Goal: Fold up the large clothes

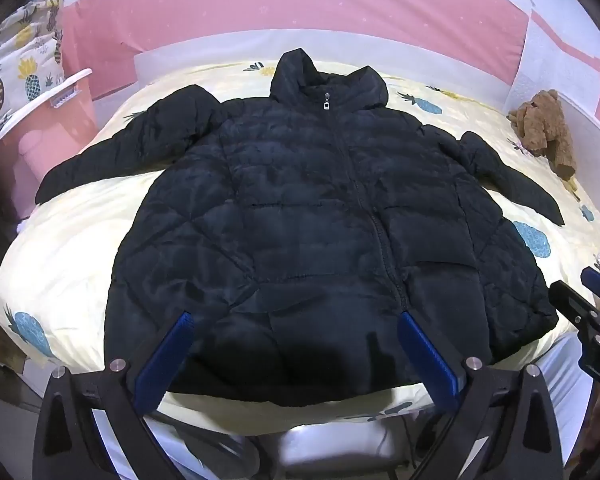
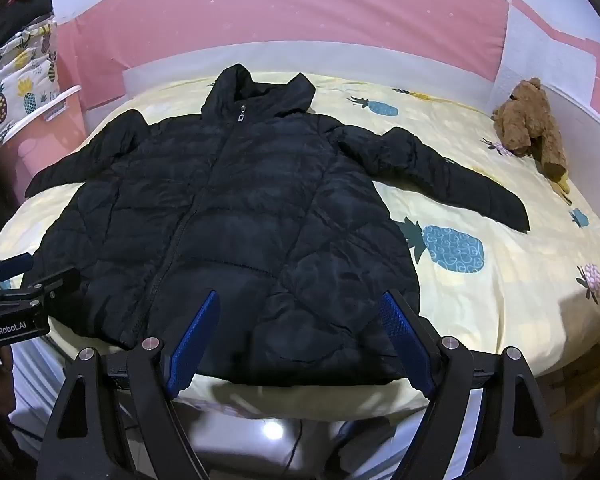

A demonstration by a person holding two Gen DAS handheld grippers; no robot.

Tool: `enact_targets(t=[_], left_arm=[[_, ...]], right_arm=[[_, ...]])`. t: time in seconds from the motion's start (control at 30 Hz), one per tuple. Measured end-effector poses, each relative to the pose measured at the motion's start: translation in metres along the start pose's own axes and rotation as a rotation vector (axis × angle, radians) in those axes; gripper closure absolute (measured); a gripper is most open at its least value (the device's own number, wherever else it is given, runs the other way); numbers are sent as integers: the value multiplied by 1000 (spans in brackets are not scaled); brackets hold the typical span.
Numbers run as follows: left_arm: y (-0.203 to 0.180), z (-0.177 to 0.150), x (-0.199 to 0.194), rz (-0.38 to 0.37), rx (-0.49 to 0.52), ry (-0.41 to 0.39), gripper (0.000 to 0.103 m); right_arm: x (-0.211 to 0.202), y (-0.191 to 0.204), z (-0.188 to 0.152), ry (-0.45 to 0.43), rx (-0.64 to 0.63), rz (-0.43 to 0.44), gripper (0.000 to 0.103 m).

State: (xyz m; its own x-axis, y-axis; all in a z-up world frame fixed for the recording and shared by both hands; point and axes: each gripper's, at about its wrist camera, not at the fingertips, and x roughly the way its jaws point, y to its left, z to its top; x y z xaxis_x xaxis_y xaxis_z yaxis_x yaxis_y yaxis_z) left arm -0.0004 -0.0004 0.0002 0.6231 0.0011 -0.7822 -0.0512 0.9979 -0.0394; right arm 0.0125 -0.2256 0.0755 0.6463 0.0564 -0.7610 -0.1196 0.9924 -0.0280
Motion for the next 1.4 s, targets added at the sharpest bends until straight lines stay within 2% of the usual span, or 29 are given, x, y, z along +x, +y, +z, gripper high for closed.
enact_targets(t=[1.4], left_arm=[[-2, -6, 2, -20, -13, 7, 1]], right_arm=[[-1, 5, -2, 2, -7, 3, 21]])
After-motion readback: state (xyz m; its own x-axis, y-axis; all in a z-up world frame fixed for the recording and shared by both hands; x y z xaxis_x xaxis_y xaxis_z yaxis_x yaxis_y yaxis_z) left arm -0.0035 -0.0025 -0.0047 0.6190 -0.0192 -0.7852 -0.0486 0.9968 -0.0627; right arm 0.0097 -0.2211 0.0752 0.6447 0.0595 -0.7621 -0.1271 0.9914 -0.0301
